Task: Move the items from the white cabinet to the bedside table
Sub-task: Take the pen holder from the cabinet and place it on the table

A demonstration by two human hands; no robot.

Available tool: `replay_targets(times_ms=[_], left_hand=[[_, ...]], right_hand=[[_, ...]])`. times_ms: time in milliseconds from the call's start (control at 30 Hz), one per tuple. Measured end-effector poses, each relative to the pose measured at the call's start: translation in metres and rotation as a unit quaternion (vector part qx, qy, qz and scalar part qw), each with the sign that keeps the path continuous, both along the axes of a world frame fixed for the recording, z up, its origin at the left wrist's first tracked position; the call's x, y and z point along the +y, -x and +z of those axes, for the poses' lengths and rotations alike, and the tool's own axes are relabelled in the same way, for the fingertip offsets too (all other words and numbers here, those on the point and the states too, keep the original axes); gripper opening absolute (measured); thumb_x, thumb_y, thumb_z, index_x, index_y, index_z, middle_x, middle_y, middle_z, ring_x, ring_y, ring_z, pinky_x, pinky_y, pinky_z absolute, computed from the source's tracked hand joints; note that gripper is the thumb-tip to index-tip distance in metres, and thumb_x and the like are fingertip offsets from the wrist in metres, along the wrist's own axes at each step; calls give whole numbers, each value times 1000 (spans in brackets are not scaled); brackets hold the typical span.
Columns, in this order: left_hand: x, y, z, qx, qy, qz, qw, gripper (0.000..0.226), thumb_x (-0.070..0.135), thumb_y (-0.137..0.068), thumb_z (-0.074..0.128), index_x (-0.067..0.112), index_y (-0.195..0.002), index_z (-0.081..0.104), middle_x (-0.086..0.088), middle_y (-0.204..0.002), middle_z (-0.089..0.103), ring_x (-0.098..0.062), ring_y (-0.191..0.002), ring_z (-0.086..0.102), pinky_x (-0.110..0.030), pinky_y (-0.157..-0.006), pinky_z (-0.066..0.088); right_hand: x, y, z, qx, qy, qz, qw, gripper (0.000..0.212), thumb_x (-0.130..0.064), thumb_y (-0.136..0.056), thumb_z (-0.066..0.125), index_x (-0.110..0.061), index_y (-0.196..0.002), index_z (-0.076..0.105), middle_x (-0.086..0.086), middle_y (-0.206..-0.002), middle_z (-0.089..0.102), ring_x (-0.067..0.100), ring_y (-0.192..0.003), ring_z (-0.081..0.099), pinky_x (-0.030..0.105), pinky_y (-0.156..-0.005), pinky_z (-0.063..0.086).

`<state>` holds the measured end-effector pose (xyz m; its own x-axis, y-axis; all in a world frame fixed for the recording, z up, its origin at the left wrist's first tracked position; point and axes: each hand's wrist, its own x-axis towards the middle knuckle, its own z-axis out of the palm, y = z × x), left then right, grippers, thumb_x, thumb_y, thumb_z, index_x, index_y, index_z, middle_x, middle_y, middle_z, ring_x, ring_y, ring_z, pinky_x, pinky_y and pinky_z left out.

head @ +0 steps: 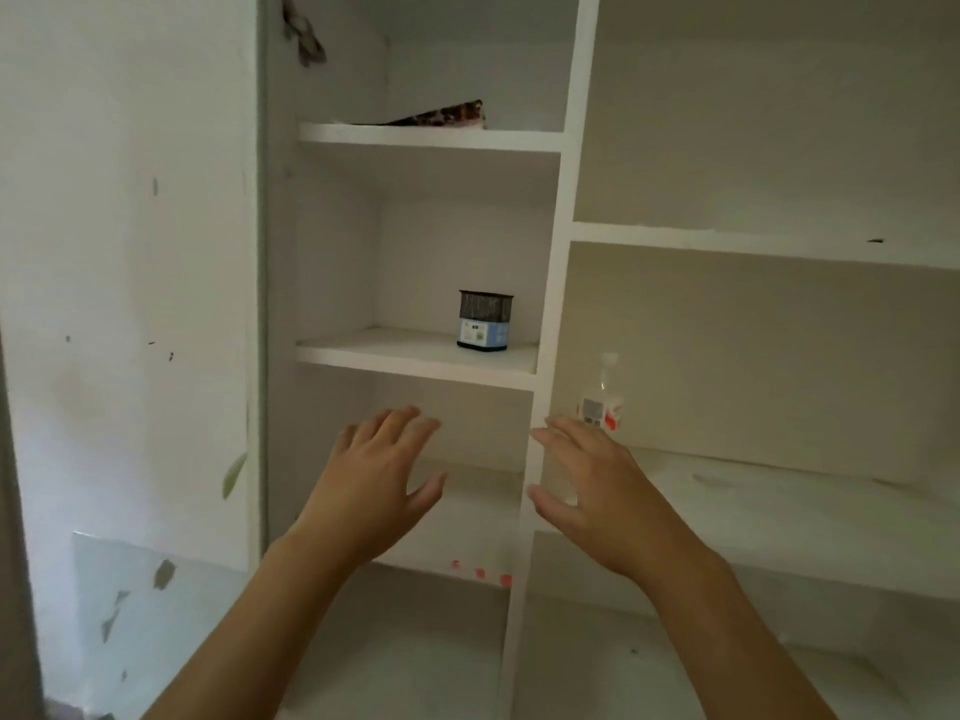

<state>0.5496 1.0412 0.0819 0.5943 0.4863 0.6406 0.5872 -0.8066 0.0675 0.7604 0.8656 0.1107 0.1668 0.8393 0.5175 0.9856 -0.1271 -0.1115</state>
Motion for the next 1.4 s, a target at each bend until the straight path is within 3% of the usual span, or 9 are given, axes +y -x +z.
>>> replay_targets(times_ms=[133,233,400,700,800,900,1167,1400], left_hand=[[30,-15,16,-36,-16,-4,999,69,66,-92,30,34,-153,33,3,-160,35,-21,-148,32,-49,-122,29],[54,-24,26,-61,-31,-11,998,68,65,-94,32,33,-154,36,1,-160,37,-22,-150,30,-53,-122,29],[97,-39,46,-108,-56,-15,992,64,65,-96,37,32,-150,42,1,-156,42,-24,-146,36,-57,-117,33],[168,-63,85,-115,-50,-12,992,68,68,-93,28,33,-149,42,5,-155,40,-21,-141,38,-50,-116,31],[186,-70,83,-116,-33,-13,993,67,66,-94,25,33,-148,44,5,-154,42,-21,-141,39,-48,-117,31],[194,-76,72,-140,-58,-15,988,55,58,-97,33,29,-135,61,4,-139,59,-22,-129,54,-48,-108,41],[199,-80,64,-171,-88,-26,981,46,54,-98,39,30,-115,74,10,-115,72,-14,-103,65,-38,-88,49],[202,-80,62,-180,-87,-29,979,47,56,-97,39,30,-114,75,10,-114,73,-14,-103,66,-38,-88,50]], right_hand=[[31,-10,24,-18,-21,28,999,67,-55,-100,52,-33,-160,32,-14,-168,23,6,-153,18,27,-122,16],[53,-14,45,-42,-31,44,998,65,-57,-99,50,-37,-158,33,-16,-166,24,7,-153,19,36,-126,24],[91,-15,85,-72,-51,61,994,68,-56,-95,47,-31,-158,37,-10,-165,29,8,-152,22,38,-125,25],[164,-24,124,-88,-67,42,993,62,-43,-101,58,-26,-157,39,-8,-162,30,11,-147,28,21,-117,21],[190,-30,132,-96,-53,22,994,62,-46,-103,54,-26,-158,37,-5,-166,27,15,-150,26,32,-124,23],[214,-35,144,-110,-33,-6,993,62,-48,-103,52,-28,-159,33,-1,-168,24,19,-152,23,42,-126,22],[273,-38,174,-139,40,-79,986,66,-50,-104,50,-26,-162,28,1,-171,18,26,-154,22,46,-123,25],[317,-56,169,-114,102,-133,979,70,-53,-102,49,-24,-161,27,6,-168,23,33,-149,29,51,-118,31]])
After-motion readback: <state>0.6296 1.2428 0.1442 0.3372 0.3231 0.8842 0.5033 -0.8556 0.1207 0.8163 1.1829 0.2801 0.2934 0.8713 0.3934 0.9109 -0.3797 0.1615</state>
